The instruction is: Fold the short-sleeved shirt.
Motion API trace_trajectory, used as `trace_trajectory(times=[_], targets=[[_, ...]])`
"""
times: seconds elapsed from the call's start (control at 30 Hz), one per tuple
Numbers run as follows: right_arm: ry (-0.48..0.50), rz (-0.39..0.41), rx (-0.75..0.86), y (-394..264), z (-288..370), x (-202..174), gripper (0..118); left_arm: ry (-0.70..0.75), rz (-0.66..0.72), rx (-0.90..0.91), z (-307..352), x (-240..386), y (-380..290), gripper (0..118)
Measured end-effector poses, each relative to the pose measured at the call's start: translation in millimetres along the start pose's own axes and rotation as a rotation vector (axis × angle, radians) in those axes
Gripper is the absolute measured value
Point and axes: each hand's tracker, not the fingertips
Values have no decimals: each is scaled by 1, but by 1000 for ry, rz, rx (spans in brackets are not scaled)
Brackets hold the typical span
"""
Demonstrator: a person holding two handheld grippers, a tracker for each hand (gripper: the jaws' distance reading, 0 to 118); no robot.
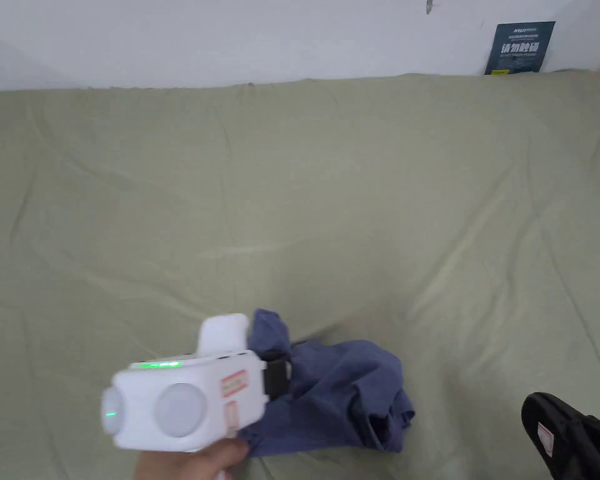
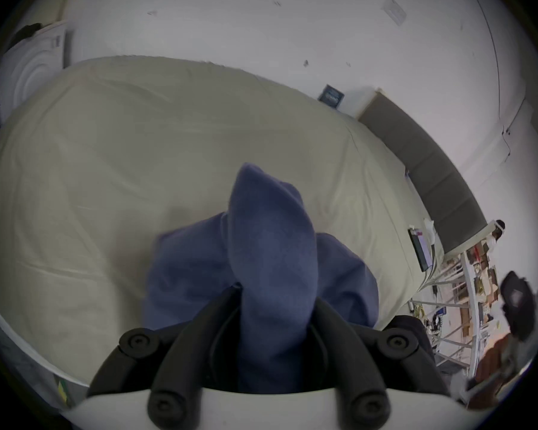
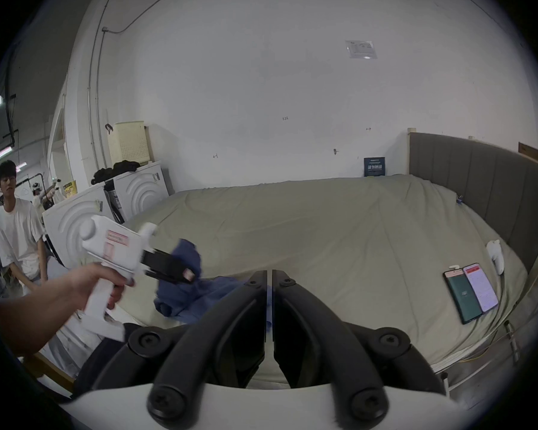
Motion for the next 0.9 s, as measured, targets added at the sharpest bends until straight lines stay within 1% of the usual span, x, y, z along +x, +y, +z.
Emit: trace_trajectory(times=[0.07, 0.1, 0.13, 0.17, 0.2, 0.27, 0.3, 0.33, 0.37, 0.4, 0.43, 0.47, 0.57, 0.6, 0.63, 0.67, 0.7, 0.73, 0.77, 0.87, 0.9], targets=[[-21, 20, 8, -1, 6, 3, 5, 64, -75, -46, -37, 25, -11, 11], [-26, 21, 12, -1, 9, 4, 5, 114, -107, -50, -51, 26, -15, 12], [-31, 21, 17, -1, 11, 6, 5, 160, -106, -48, -62, 28, -18, 18], [-35, 22, 22, -1, 13, 8, 5, 168, -93, -55, -68, 26, -19, 29], [-42, 25, 26, -1, 15, 9, 5, 146, -78, -66, -70, 23, -17, 51], [-48, 36, 30, -2, 17, 11, 5, -2, -10, -74, -51, 23, -9, 95], [-50, 39, 30, -3, 17, 12, 5, -49, -6, -75, -43, 24, -4, 103], [-50, 42, 30, -4, 18, 13, 5, -46, -25, -37, -28, 26, -1, 103], [-49, 42, 30, -4, 17, 15, 5, -59, -52, 52, -4, 23, 7, 103], [-46, 39, 31, -5, 17, 16, 5, -73, -63, 98, 12, 20, 10, 103], [-45, 36, 31, -6, 17, 16, 5, -90, -48, 120, 25, 12, 14, 103], [-43, 31, 31, -6, 17, 17, 5, -77, -18, 114, 34, 2, 16, 104], [-34, 17, 25, -8, 15, 19, 5, -35, 87, 193, 47, -23, 15, 105], [-32, 15, 22, -8, 14, 19, 5, -30, 119, 199, 44, -30, 14, 101], [-29, 12, 17, -9, 13, 19, 5, -47, 136, 189, 37, -32, 13, 86], [-26, 10, 11, -9, 11, 20, 5, -88, 153, 176, 26, -32, 10, 60], [-25, 6, 6, -9, 11, 20, 5, -116, 151, 131, 13, -27, 6, 28], [-25, 3, 1, -9, 10, 20, 5, -77, 146, 81, -4, -18, -1, 23], [-25, 2, -3, -7, 10, 20, 5, -78, 126, 21, -21, -6, -8, 23], [-16, 8, -36, -2, 6, 21, 5, -173, 112, -59, -50, 32, -37, 22], [-5, 15, -72, -1, 2, 20, 5, -192, 63, -94, -56, 51, -43, 22]])
